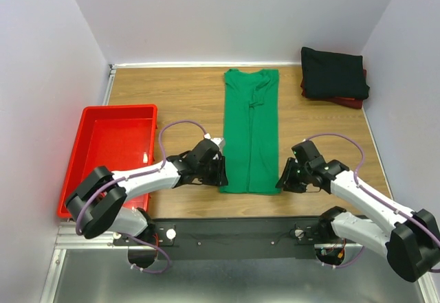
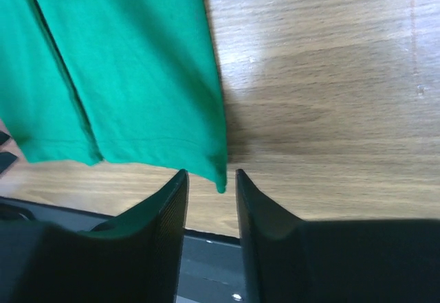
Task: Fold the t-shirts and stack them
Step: Fold the tshirt
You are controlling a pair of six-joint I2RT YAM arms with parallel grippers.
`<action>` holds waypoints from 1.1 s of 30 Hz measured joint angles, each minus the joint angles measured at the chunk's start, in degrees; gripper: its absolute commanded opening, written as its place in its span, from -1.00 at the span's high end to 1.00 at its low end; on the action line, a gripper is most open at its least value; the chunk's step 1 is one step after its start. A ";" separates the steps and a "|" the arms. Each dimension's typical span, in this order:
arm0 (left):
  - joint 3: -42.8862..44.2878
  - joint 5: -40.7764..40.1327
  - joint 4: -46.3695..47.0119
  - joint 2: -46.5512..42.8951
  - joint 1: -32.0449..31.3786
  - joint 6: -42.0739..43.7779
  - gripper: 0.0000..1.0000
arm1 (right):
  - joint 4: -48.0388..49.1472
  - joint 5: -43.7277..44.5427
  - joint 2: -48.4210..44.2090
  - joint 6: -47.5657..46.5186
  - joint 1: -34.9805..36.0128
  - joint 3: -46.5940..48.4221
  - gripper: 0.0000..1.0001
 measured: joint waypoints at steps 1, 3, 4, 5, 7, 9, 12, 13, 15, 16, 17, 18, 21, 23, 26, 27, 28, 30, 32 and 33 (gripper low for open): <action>0.00 -0.07 -0.02 -0.28 -0.02 -0.07 0.13 | -0.07 0.15 -0.17 0.20 0.00 0.07 0.24; 0.00 -0.24 -0.04 -0.39 -0.02 -0.33 0.17 | -0.15 0.94 -0.26 0.83 0.00 0.09 0.25; -0.04 -0.28 -0.11 -0.39 0.00 -0.46 0.19 | -0.26 1.33 -0.24 1.01 0.00 0.09 0.25; -0.13 -0.33 -0.11 -0.39 0.00 -0.52 0.20 | -0.31 1.66 -0.22 1.20 0.00 0.09 0.25; -0.50 -0.35 -0.09 -0.39 -0.02 -0.70 0.21 | -0.28 2.16 0.26 1.42 0.00 0.13 0.26; -0.96 -0.39 -0.09 -0.31 0.00 -0.87 0.21 | -0.17 2.25 0.96 1.51 0.00 0.13 0.26; -1.38 -0.39 0.22 0.37 -0.02 -0.98 0.23 | 0.57 2.25 1.95 1.68 0.00 0.13 0.26; -1.51 -0.35 0.37 1.03 0.00 -1.07 0.24 | 0.98 2.23 2.25 1.75 0.00 0.11 0.27; -1.77 -0.13 1.09 2.19 -0.02 -1.33 0.27 | 1.77 2.21 2.84 1.81 0.00 0.09 0.31; -1.77 0.11 1.77 2.38 0.00 -1.33 0.30 | 2.12 2.19 3.15 1.84 0.00 0.04 0.34; -1.79 0.15 2.12 2.58 -0.02 -1.42 0.31 | 2.40 2.14 3.39 1.84 0.00 0.00 0.37; -1.79 0.31 2.51 2.73 -0.02 -1.46 0.31 | 2.69 2.12 3.52 1.84 0.00 -0.09 0.38; -2.01 0.87 3.50 2.99 -0.02 -1.64 0.32 | 3.43 1.81 3.89 1.86 0.00 -0.42 0.38; -2.23 1.07 3.91 2.99 -0.24 -1.75 0.34 | 3.89 1.40 4.09 1.86 0.00 -0.63 0.39; -2.51 1.40 4.31 2.99 -1.03 -2.21 0.36 | 4.46 0.94 4.20 1.86 0.00 -1.07 0.39; -2.67 1.53 4.52 2.99 -1.33 -2.47 0.37 | 4.52 0.81 4.20 1.86 0.00 -1.31 0.39; -2.82 1.64 4.74 2.99 -1.62 -2.80 0.37 | 4.61 0.68 4.20 1.86 0.00 -1.46 0.39; -3.15 1.95 5.25 2.95 -2.08 -3.23 0.42 | 4.76 0.42 4.15 1.92 0.00 -2.03 0.42; -3.45 2.10 5.49 2.86 -2.40 -3.80 0.53 | 4.90 0.17 3.87 2.12 0.00 -2.78 0.51; -3.56 2.16 5.55 2.84 -2.54 -3.98 0.58 | 4.90 0.13 3.80 2.14 0.00 -3.02 0.54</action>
